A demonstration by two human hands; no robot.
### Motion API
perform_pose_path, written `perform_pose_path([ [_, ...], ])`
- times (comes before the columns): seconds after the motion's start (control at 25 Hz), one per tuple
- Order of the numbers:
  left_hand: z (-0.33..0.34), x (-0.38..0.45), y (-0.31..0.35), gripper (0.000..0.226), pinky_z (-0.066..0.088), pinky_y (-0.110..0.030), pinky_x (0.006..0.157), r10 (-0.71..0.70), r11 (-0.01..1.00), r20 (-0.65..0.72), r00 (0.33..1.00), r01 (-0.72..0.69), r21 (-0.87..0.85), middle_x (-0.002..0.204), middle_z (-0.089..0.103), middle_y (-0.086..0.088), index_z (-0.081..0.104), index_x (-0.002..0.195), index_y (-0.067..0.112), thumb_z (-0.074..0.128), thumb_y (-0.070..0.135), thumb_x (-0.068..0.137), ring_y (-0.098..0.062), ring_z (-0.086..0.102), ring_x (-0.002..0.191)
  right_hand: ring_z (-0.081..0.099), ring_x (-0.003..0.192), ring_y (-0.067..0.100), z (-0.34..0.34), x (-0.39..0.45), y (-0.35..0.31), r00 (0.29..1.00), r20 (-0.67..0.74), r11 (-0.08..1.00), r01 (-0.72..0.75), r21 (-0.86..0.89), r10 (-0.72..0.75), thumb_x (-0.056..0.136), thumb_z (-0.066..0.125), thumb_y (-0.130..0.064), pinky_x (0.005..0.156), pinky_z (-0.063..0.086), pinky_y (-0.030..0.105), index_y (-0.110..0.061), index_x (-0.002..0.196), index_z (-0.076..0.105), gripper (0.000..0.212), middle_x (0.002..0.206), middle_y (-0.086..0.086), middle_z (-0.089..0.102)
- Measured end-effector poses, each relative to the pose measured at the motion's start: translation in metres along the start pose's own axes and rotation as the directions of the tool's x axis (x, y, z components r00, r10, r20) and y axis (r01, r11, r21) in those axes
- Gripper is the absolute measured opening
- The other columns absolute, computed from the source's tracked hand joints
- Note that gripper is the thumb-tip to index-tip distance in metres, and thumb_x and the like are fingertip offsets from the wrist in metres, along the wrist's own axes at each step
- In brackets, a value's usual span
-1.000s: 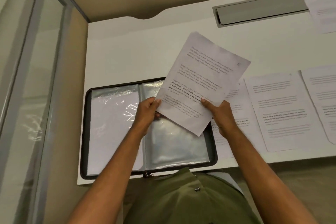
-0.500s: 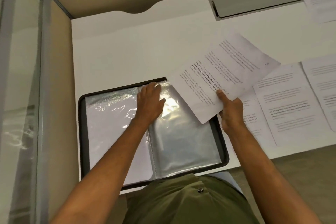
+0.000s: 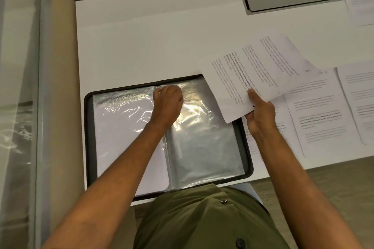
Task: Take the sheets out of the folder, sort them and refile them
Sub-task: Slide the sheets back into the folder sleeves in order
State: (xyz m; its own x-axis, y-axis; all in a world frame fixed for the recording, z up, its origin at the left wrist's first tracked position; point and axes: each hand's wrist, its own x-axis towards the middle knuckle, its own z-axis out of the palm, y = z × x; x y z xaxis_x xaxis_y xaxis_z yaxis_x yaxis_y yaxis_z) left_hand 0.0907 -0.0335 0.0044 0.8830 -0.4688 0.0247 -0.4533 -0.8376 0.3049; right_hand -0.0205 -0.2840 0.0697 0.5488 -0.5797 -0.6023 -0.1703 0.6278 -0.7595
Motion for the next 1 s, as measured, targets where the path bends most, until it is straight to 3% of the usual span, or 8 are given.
perform_pose_path([
  [0.2,-0.021,0.016,-0.003,0.022,0.027,-0.043,0.102,0.074,0.991,0.158,0.985,-0.054,-0.124,0.079,0.053,0.011,0.048,0.074,0.025,0.059,0.006,0.077,-0.015,0.054,0.087,0.074,0.112,0.024,0.013,0.005,-0.01,0.999,0.02,0.995,-0.035,0.094,0.033,0.096,0.071,-0.006,0.094,0.062,0.044,-0.01,0.131,0.065,0.036,0.121,0.008,0.076],
  [0.36,-0.027,0.031,-0.004,0.021,0.031,-0.046,0.101,0.117,0.988,0.275,0.954,-0.083,-0.132,0.09,0.05,0.012,0.05,0.079,0.026,0.064,0.011,0.074,-0.019,0.053,0.094,0.073,0.113,0.026,0.025,0.009,-0.018,0.998,0.031,0.986,-0.057,0.16,0.052,0.099,0.067,-0.005,0.089,0.063,0.041,-0.008,0.133,0.063,0.035,0.121,0.011,0.076],
  [0.52,-0.024,0.041,-0.009,0.041,0.028,-0.043,0.102,0.153,0.976,0.249,0.956,-0.107,-0.191,0.108,0.047,0.008,0.052,0.115,0.023,0.076,0.031,0.083,-0.016,0.043,0.102,0.076,0.104,0.023,0.032,0.008,-0.027,0.998,0.052,0.985,-0.05,0.167,0.042,0.101,0.064,-0.007,0.084,0.064,0.04,-0.015,0.122,0.065,0.022,0.112,0.008,0.079],
  [0.6,-0.025,0.048,-0.009,0.054,0.026,-0.043,0.103,0.145,0.968,0.263,0.954,-0.081,-0.239,0.105,0.052,0.01,0.047,0.133,0.023,0.073,0.036,0.088,-0.014,0.043,0.102,0.077,0.1,0.021,0.033,0.009,-0.028,0.998,0.061,0.988,-0.044,0.151,0.035,0.102,0.064,-0.009,0.082,0.065,0.039,-0.016,0.119,0.066,0.019,0.108,0.007,0.08],
  [0.64,-0.026,0.051,-0.009,0.05,0.026,-0.042,0.102,0.134,0.968,0.273,0.953,-0.067,-0.243,0.102,0.056,0.01,0.048,0.135,0.025,0.07,0.036,0.091,-0.015,0.046,0.103,0.078,0.098,0.021,0.034,0.01,-0.029,0.997,0.063,0.989,-0.041,0.141,0.033,0.102,0.064,-0.009,0.083,0.065,0.04,-0.016,0.117,0.066,0.017,0.105,0.006,0.08],
  [0.76,-0.026,0.057,-0.011,0.009,0.03,-0.042,0.099,0.127,0.975,0.235,0.964,-0.077,-0.211,0.095,0.066,0.008,0.064,0.106,0.023,0.062,0.028,0.098,-0.02,0.059,0.098,0.076,0.104,0.023,0.044,0.023,-0.031,0.996,0.079,0.989,-0.055,0.139,0.044,0.101,0.065,-0.009,0.094,0.062,0.045,-0.014,0.118,0.066,0.017,0.108,0.009,0.08],
  [0.84,-0.02,0.054,-0.008,0.008,0.037,-0.041,0.094,0.114,0.97,0.182,0.977,-0.071,-0.231,0.091,0.068,0.004,0.067,0.093,0.02,0.062,0.024,0.099,-0.022,0.062,0.091,0.073,0.112,0.028,0.054,0.036,-0.032,0.993,0.095,0.986,-0.082,0.146,0.068,0.1,0.066,-0.008,0.1,0.058,0.049,-0.011,0.127,0.063,0.027,0.119,0.014,0.076],
  [1.0,-0.002,0.042,-0.002,0.016,0.05,-0.042,0.078,0.038,0.966,0.09,0.995,-0.014,-0.258,0.086,0.071,0.003,0.069,0.087,0.02,0.059,0.024,0.1,-0.023,0.061,0.087,0.072,0.114,0.03,0.08,0.064,-0.025,0.989,0.121,0.991,-0.097,0.095,0.085,0.096,0.072,-0.007,0.096,0.06,0.049,-0.006,0.135,0.062,0.04,0.125,0.017,0.073],
])
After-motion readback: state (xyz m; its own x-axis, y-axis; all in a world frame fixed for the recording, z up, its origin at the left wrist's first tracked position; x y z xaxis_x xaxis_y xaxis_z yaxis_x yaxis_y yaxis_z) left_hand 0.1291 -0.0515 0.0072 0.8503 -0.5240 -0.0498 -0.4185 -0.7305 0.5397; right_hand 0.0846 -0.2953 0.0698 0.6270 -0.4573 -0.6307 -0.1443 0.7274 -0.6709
